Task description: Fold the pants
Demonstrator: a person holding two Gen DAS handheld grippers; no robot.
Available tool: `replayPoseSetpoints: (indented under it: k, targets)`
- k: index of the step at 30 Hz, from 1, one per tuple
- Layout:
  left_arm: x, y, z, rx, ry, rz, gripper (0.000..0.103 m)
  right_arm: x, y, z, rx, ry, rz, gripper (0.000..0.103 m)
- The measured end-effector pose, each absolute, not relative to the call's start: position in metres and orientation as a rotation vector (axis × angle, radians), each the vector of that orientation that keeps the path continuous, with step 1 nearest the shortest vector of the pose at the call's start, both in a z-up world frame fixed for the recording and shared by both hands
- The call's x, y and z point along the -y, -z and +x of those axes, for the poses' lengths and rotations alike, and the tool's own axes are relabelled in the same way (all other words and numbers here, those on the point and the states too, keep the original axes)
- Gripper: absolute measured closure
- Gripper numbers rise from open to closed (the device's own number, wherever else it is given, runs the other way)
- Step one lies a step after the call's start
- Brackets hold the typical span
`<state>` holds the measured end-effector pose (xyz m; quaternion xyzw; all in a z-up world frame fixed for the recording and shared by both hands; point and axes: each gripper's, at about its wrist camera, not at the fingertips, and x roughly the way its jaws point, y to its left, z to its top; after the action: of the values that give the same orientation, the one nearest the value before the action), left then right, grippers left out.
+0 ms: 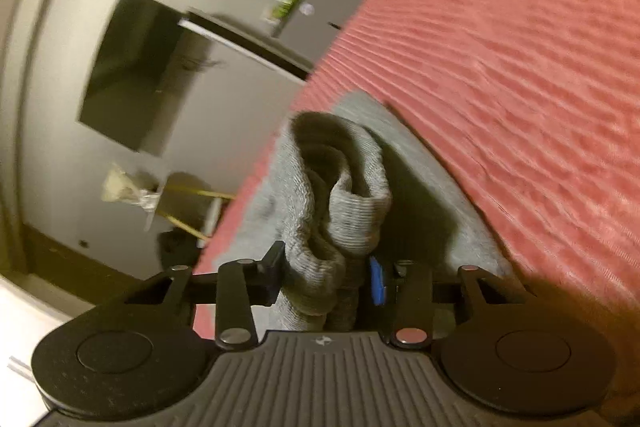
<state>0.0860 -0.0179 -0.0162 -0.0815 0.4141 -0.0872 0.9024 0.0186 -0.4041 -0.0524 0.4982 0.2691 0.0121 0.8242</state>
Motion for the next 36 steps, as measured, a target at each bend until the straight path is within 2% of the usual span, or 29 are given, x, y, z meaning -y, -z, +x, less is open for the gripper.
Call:
replayPoseSetpoints:
  k: [3, 5, 6, 7, 9, 16, 22, 25, 29, 30, 31, 32, 33, 34, 36]
  targets:
    - [0.005, 0.012, 0.107, -0.863, 0.168, -0.178, 0.009, 0.411, 0.047, 0.026, -0.689, -0.006, 0.931, 0.052]
    - [-0.001, 0.014, 0.123, -0.883, 0.198, -0.181, 0.009, 0.420, 0.046, 0.027, -0.722, 0.052, 0.858, 0.034]
    - [-0.002, 0.017, 0.132, -0.900, 0.232, -0.196, 0.009, 0.424, 0.044, 0.025, -0.705, 0.076, 0.824, 0.016]
    - [-0.002, 0.020, 0.140, -0.921, 0.273, -0.213, 0.009, 0.429, 0.041, 0.026, -0.679, 0.079, 0.789, 0.006]
    - [-0.001, 0.029, 0.156, -0.975, 0.356, -0.260, 0.009, 0.437, 0.038, 0.036, -0.657, -0.003, 0.741, 0.006]
    - [0.014, 0.063, 0.206, -1.100, 0.484, -0.286, 0.007, 0.456, 0.071, 0.104, -0.844, -0.204, 0.701, 0.005]
    - [0.012, 0.073, 0.233, -1.122, 0.568, -0.400, 0.005, 0.471, 0.095, 0.133, -0.867, -0.378, 0.871, 0.004]
    - [0.019, 0.079, 0.243, -1.122, 0.585, -0.381, 0.003, 0.466, 0.098, 0.147, -0.872, -0.425, 0.850, 0.004]
    - [0.039, 0.075, 0.244, -1.089, 0.565, -0.298, 0.005, 0.439, 0.099, 0.161, -0.868, -0.416, 0.788, 0.004]
    - [0.042, 0.074, 0.242, -1.076, 0.556, -0.275, 0.010, 0.434, 0.098, 0.163, -0.864, -0.398, 0.776, 0.008]
    - [0.042, 0.071, 0.239, -1.062, 0.550, -0.249, 0.021, 0.428, 0.095, 0.163, -0.865, -0.372, 0.750, 0.022]
    - [0.040, 0.068, 0.235, -1.041, 0.556, -0.232, 0.030, 0.423, 0.091, 0.163, -0.865, -0.354, 0.718, 0.027]
    - [0.036, 0.065, 0.233, -1.028, 0.570, -0.238, 0.046, 0.419, 0.087, 0.161, -0.867, -0.334, 0.686, 0.034]
    - [0.032, 0.063, 0.233, -1.030, 0.565, -0.266, 0.055, 0.418, 0.082, 0.160, -0.860, -0.328, 0.670, 0.038]
    - [0.032, 0.056, 0.230, -1.015, 0.555, -0.274, 0.061, 0.411, 0.070, 0.156, -0.849, -0.327, 0.645, 0.041]
